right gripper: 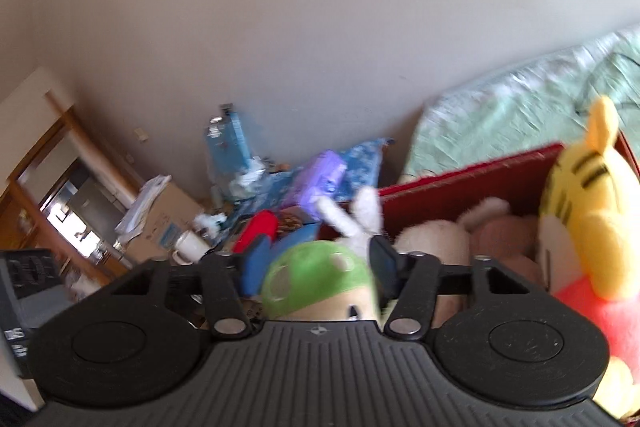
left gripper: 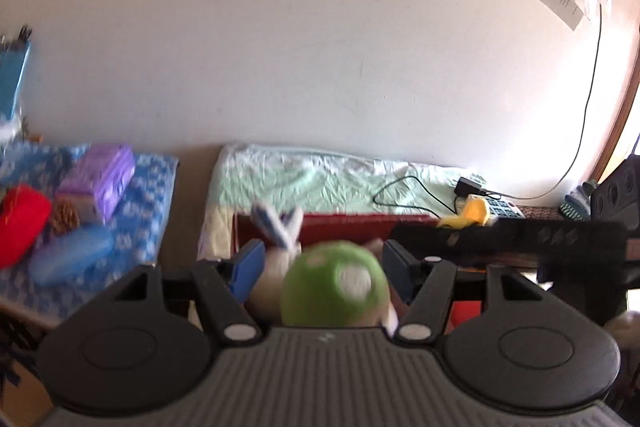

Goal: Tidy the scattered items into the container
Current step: 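Lower the mushroom plush into the box and open the right gripper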

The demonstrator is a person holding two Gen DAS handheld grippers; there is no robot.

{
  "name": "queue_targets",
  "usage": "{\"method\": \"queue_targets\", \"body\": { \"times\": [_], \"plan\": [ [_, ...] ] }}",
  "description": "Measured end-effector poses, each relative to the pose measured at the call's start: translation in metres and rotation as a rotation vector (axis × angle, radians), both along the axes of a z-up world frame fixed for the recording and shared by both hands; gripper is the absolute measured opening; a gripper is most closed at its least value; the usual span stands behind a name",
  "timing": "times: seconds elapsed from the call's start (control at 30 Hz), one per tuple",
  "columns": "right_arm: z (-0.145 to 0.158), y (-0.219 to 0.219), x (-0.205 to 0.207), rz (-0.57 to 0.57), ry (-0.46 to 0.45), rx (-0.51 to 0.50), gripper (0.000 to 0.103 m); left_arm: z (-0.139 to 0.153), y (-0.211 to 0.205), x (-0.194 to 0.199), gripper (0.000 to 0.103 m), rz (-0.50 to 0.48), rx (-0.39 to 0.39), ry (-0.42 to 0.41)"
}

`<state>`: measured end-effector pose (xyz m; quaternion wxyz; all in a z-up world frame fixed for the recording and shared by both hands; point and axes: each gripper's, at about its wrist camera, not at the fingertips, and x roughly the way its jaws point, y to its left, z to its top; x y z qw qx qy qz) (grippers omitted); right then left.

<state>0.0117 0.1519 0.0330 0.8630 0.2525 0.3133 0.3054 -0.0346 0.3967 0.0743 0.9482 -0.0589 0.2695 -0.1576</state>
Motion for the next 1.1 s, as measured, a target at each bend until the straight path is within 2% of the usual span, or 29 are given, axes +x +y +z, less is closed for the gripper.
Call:
{"method": "queue_targets", "body": {
  "times": [0.07,0.17,0.23,0.4,0.57,0.67,0.87,1.0,1.1],
  "plan": [
    [-0.004,0.003,0.005,-0.034,0.028,-0.014,0.045,-0.005,-0.007,0.009,0.065,-0.021,0.023,0.019],
    [-0.008,0.011,0.007,-0.062,0.050,-0.069,0.042,-0.016,-0.017,0.014,0.062,-0.045,0.063,0.065],
    [-0.010,0.016,0.008,-0.058,0.057,-0.105,0.040,-0.021,-0.018,0.010,0.061,-0.043,0.081,0.061],
    [-0.016,0.018,0.009,-0.016,0.094,-0.118,0.038,-0.030,-0.008,0.003,0.061,-0.028,0.077,0.081],
    [-0.025,0.037,0.008,0.036,0.091,-0.195,0.036,-0.045,0.000,-0.006,0.061,-0.009,0.080,0.114],
    [-0.030,0.035,0.008,0.038,0.099,-0.171,0.036,-0.043,0.000,-0.006,0.062,-0.007,0.076,0.114],
    [-0.026,0.033,0.007,0.040,0.104,-0.204,0.031,-0.043,-0.008,-0.008,0.062,-0.017,0.109,0.092],
    [-0.017,0.031,0.000,0.025,0.057,-0.187,0.032,-0.037,-0.001,-0.009,0.069,-0.008,0.073,0.096],
    [-0.012,0.031,-0.009,-0.013,0.048,-0.215,0.034,-0.031,-0.007,-0.013,0.071,-0.002,0.112,0.085]
  ]
}}
